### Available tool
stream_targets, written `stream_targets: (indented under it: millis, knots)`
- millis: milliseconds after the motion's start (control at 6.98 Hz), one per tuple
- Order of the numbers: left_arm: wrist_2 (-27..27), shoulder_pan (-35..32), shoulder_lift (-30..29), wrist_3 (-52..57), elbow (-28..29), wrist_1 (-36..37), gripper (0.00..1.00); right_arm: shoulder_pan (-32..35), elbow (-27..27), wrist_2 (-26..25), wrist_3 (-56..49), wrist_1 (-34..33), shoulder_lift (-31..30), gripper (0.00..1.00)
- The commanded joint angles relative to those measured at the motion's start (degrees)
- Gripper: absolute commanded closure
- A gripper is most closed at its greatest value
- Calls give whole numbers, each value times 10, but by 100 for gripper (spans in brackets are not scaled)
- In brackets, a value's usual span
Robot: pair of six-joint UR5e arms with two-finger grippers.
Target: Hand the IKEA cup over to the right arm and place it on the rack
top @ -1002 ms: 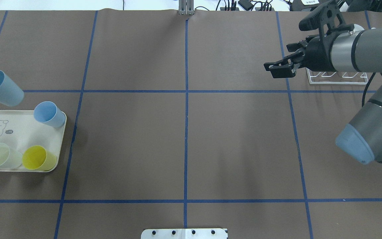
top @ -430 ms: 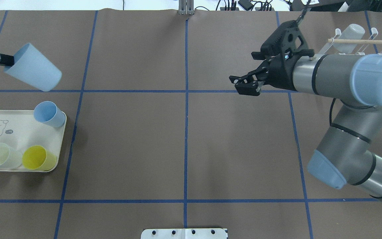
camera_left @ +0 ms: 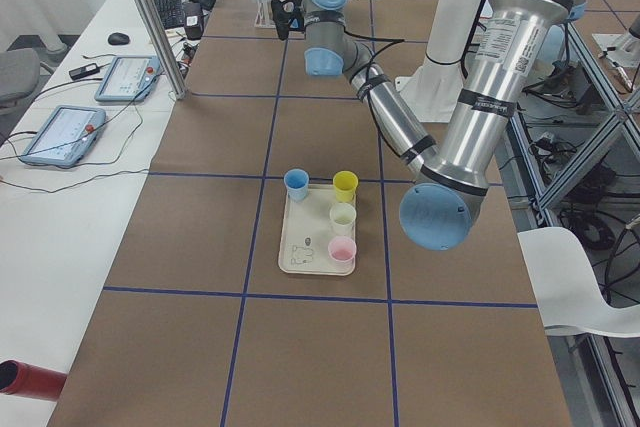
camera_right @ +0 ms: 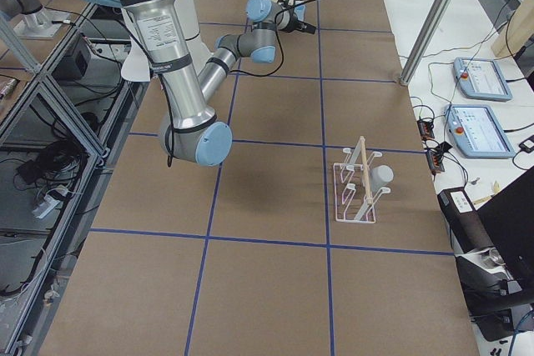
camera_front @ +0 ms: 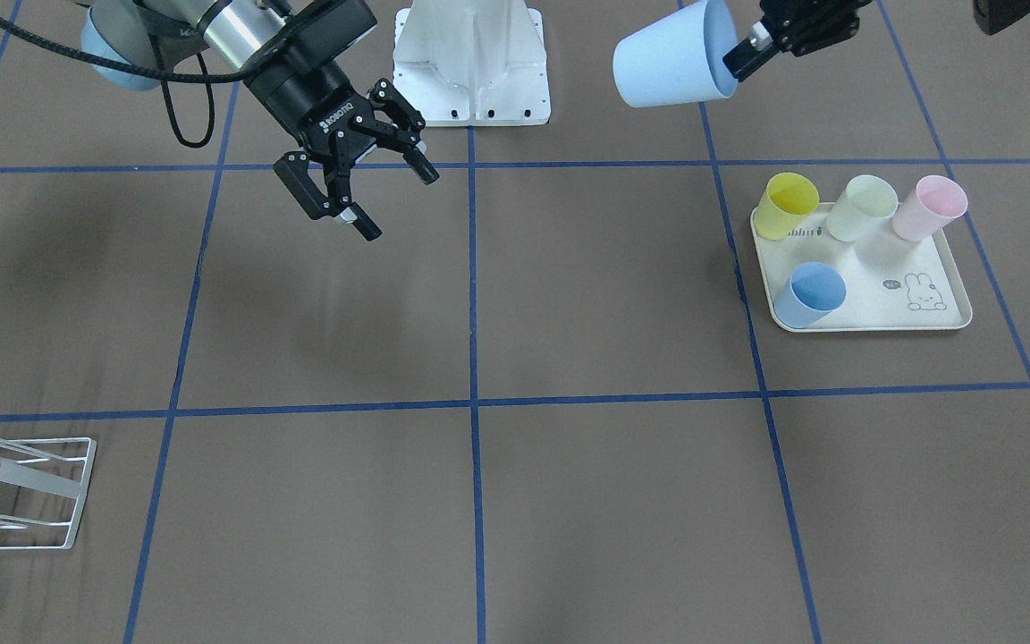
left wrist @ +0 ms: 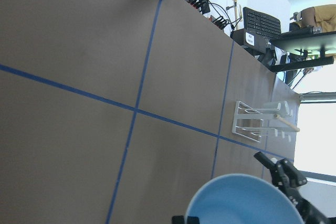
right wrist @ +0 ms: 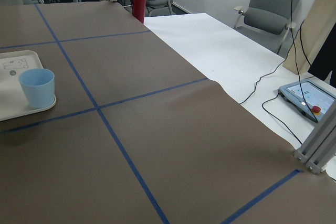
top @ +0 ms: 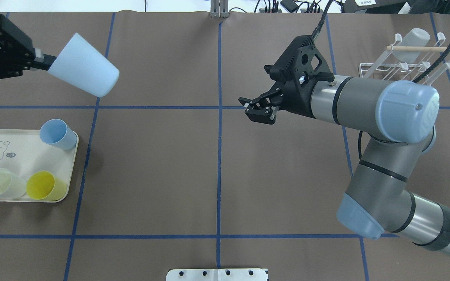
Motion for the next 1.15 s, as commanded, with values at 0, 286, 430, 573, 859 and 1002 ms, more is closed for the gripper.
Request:
stream_targets:
  millis: [0,286,430,573,859,1002]
  knots:
    - [79,64,-41,-81,16,-1,100,-10,0,-5,-44,23,12,0]
    - [135,123,-60,-89,29,-3,100,-17,1,-5,-58,46,12,0]
    - [140,136,-64,-90,33,-3,100,-22,1,-5,-58,64,12,0]
    - [154,148,-71,-90,38,-3,100,-24,1,-5,-59,69,12,0]
    - [166,161,-81,-90,45,-3,100,-29,6,-5,-80,71,13,0]
    - [175,167,-82,-90,46,-1,100,-31,7,-5,-81,73,13,0]
